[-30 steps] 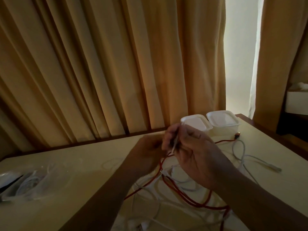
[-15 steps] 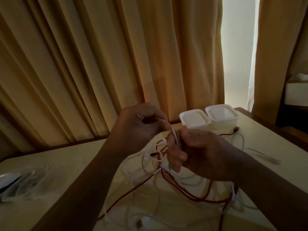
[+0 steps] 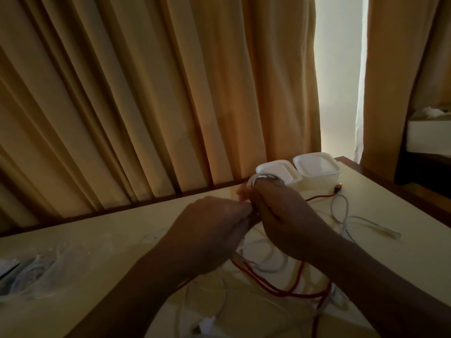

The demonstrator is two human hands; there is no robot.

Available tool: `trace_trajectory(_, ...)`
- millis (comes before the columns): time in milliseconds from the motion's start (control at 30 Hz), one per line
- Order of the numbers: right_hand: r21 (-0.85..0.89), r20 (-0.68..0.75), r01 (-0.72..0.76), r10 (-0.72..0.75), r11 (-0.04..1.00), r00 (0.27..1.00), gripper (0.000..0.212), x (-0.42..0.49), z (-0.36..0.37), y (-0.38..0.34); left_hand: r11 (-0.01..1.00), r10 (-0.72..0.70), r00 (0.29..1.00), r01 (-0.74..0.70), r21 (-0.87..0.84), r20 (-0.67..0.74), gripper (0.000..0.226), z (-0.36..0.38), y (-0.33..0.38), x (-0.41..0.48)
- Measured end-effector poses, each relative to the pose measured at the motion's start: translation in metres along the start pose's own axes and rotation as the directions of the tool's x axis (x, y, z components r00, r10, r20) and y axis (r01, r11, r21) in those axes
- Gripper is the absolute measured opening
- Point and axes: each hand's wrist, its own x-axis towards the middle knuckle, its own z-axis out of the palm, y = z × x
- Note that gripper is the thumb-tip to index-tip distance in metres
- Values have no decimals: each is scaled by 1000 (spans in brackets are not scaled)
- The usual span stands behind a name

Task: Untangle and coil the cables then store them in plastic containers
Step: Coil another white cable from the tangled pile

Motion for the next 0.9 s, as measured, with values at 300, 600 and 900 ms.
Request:
trace_trajectory(300, 841, 518, -481, -112, 247, 848, 39, -4, -23, -26, 962, 64, 937, -149, -228, -343, 9, -24, -42, 18)
trace_trajectory(600, 237, -197, 47, 1, 970, 980, 25, -3, -15, -8, 870, -199, 963, 260, -419, 184, 12, 18, -5, 12)
trace_trajectory(900, 788, 486, -437, -3, 433, 874, 52, 0, -23, -11, 964, -13, 925, -89, -250, -379, 18, -16, -30, 34)
